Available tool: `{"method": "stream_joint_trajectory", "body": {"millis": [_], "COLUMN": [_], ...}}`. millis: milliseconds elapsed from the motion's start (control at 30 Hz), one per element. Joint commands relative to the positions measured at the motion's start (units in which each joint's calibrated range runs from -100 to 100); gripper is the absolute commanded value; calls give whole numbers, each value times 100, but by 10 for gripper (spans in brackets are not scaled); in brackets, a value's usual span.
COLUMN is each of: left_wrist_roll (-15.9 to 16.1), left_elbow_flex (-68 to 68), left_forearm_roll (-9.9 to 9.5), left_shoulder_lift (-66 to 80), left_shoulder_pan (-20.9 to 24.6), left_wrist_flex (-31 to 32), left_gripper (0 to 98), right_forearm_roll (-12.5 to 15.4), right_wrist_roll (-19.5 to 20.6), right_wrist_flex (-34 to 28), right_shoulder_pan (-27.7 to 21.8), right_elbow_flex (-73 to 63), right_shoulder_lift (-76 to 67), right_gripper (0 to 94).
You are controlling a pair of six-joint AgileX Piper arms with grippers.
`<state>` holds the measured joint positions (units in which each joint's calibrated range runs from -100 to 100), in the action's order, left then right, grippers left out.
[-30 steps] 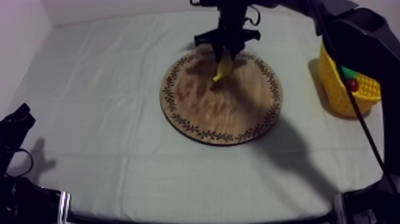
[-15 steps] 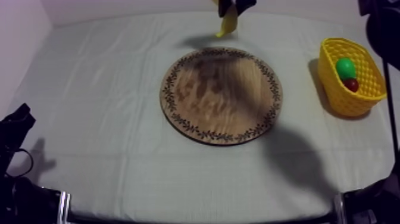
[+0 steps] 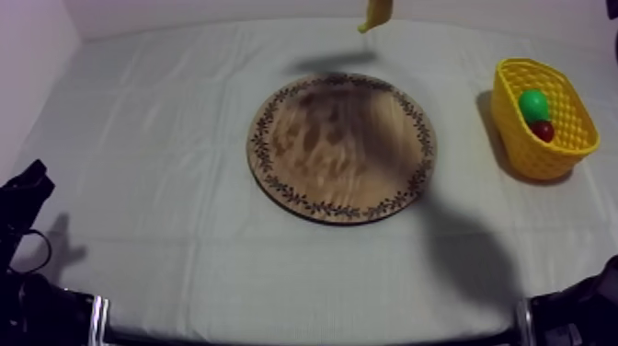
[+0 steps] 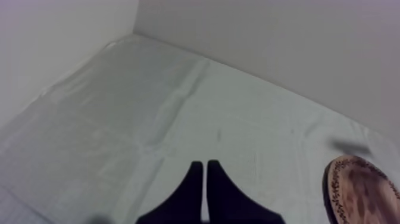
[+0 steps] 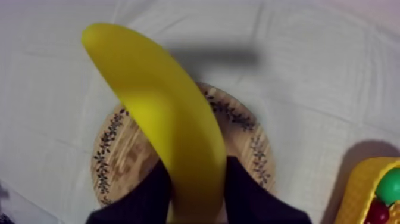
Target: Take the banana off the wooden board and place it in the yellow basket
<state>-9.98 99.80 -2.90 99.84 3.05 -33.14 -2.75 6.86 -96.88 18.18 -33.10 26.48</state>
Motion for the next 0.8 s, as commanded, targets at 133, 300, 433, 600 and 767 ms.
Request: {"method": "stream_joint_trajectory", "body": {"millis": [133, 300, 433, 600, 767], "left_wrist_roll": [0, 0, 0, 0, 0], "left_elbow_flex": [-2, -2, -2, -2, -2], "left_forearm_roll": [0, 0, 0, 0, 0], "left_shoulder_lift": [-2, -2, -2, -2, -2], "left_shoulder_pan": [2, 2, 2, 2, 2], "left_wrist_flex": [0, 0, 0, 0, 0], "left_gripper": [1, 1, 1, 1, 1], "right_forearm_roll": [-102, -199, -288, -400, -511], "right_wrist_roll": [-195, -400, -605, -874, -1126], "right_wrist_flex": [103, 283, 510, 793, 1056], "right_shoulder_pan": [-348, -766, -1161, -1668, -2142], "right_elbow_flex": [645, 1277, 1920, 2799, 3584], "right_shoulder_lift": [-409, -845, -1265, -1751, -2147], "right_gripper": [171, 170, 170, 171, 172]}}
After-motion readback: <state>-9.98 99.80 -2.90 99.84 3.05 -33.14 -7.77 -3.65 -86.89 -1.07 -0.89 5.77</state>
